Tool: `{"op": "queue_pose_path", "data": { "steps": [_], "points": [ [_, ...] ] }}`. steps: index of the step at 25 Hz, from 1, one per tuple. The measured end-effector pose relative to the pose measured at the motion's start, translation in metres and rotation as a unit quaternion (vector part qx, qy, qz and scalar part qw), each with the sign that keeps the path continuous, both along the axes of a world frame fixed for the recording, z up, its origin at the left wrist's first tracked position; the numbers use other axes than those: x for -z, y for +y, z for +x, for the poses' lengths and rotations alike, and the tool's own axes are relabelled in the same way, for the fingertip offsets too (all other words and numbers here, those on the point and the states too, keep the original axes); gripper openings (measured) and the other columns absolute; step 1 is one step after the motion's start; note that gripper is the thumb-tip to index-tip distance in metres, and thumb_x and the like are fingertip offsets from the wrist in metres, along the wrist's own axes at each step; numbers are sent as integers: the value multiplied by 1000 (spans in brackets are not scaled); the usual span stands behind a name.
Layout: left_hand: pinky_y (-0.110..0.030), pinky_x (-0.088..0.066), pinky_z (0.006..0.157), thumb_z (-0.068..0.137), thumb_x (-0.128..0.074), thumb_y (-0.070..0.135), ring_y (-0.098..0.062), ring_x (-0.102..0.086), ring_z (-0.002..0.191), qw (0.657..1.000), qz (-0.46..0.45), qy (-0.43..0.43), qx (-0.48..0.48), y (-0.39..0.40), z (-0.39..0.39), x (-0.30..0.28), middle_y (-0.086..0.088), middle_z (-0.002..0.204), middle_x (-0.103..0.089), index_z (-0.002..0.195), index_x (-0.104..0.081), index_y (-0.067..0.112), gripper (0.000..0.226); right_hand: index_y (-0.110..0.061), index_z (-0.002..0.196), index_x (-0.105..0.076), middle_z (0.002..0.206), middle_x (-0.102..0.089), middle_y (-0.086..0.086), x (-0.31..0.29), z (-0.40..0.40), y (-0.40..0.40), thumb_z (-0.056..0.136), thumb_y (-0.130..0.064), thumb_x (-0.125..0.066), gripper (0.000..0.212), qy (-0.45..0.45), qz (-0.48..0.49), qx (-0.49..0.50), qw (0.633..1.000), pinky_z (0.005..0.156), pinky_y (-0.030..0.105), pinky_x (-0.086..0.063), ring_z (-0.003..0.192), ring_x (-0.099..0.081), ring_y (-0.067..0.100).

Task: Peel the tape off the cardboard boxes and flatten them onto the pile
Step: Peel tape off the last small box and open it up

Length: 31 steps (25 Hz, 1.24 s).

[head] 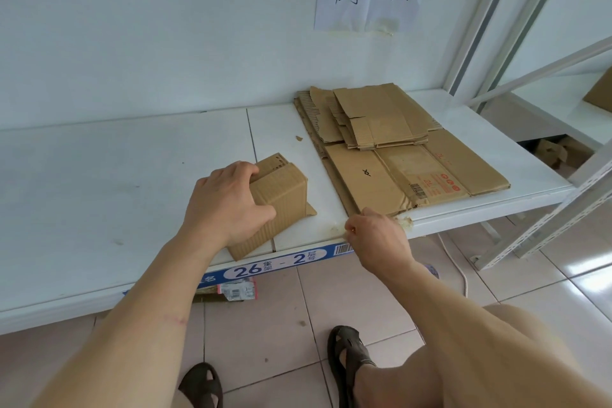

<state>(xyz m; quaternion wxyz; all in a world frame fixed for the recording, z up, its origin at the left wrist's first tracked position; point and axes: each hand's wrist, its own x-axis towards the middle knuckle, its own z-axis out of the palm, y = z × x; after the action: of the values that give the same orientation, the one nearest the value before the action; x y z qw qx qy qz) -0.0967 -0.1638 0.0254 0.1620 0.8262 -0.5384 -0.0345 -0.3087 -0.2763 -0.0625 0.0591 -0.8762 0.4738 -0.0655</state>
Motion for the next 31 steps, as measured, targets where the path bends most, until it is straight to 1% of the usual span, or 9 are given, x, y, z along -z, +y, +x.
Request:
{"op": "queue_pose_path", "data": {
  "steps": [5, 9, 12, 16, 20, 24, 27, 29, 31],
  "points": [
    [-41, -34, 101, 81, -61, 44, -23, -43, 125, 1000, 16, -6, -21, -4, 14, 7, 1, 143, -45, 141, -35, 22, 70, -23, 88, -66, 92, -64, -4, 3, 4, 2, 94, -47, -51, 29, 45, -3, -21, 999, 85, 35, -40, 92, -59, 20],
    [-41, -34, 102, 81, -60, 44, -24, -44, 125, 999, 21, -7, -25, -8, 12, 7, -1, 144, -44, 142, -35, 22, 69, -25, 98, -65, 99, -62, -4, 1, 4, 8, 91, -66, -44, 46, 97, 3, -29, 995, 95, 38, -35, 99, -56, 20],
    [-41, -34, 102, 81, -60, 45, -24, -43, 126, 999, 23, -3, -25, -6, 13, 8, -1, 145, -43, 143, -34, 22, 71, -23, 92, -56, 90, -65, -4, -8, 2, 7, 98, -53, -36, 37, 76, 14, -29, 997, 96, 36, -38, 89, -60, 20],
    [-41, -37, 99, 81, -60, 47, -25, -44, 125, 999, 26, 14, -39, -2, 14, 8, -2, 145, -44, 143, -34, 23, 72, -20, 119, -43, 85, -73, 1, -19, -1, 9, 103, -32, -35, 21, 54, 19, -37, 998, 97, 33, -36, 84, -66, 23],
    [-38, -44, 85, 79, -60, 60, -22, -48, 115, 991, 15, 101, -84, 2, 21, 13, -1, 135, -47, 140, -35, 24, 76, -24, 113, -61, 111, -61, -2, -25, 0, 9, 100, -29, -43, 23, 76, -23, -49, 996, 93, 33, -39, 91, -60, 20],
    [-40, -43, 86, 74, -53, 80, -26, -41, 127, 991, 28, 62, -115, 3, 19, 14, -4, 143, -37, 144, -32, 24, 91, -31, 110, -67, 112, -60, -5, -23, 10, 9, 97, -30, -40, 30, 122, -47, -54, 990, 100, 37, -30, 103, -53, 20],
    [-40, -45, 81, 73, -34, 89, -27, -44, 125, 993, 53, 31, -104, 0, 16, 14, -4, 140, -35, 142, -35, 25, 94, -31, 116, -65, 109, -67, -10, -22, 24, 12, 95, -27, -31, 40, 19, -34, -56, 998, 104, 34, -19, 107, -53, 18],
    [-40, -47, 81, 80, -20, 85, -28, -51, 119, 992, 50, 50, -100, -3, 16, 15, -7, 140, -35, 141, -38, 21, 90, -28, 115, -65, 108, -70, -10, -26, 35, 15, 92, -27, -24, 47, -74, -18, -77, 994, 106, 32, -22, 104, -58, 15],
    [-40, -46, 84, 88, -14, 76, -29, -55, 116, 992, 35, 76, -100, -7, 17, 16, -9, 139, -33, 141, -41, 17, 84, -23, 121, -63, 116, -67, -10, -33, 48, 22, 96, -26, -28, 42, -179, 42, -88, 979, 106, 32, -31, 107, -59, 11]
  ]
}}
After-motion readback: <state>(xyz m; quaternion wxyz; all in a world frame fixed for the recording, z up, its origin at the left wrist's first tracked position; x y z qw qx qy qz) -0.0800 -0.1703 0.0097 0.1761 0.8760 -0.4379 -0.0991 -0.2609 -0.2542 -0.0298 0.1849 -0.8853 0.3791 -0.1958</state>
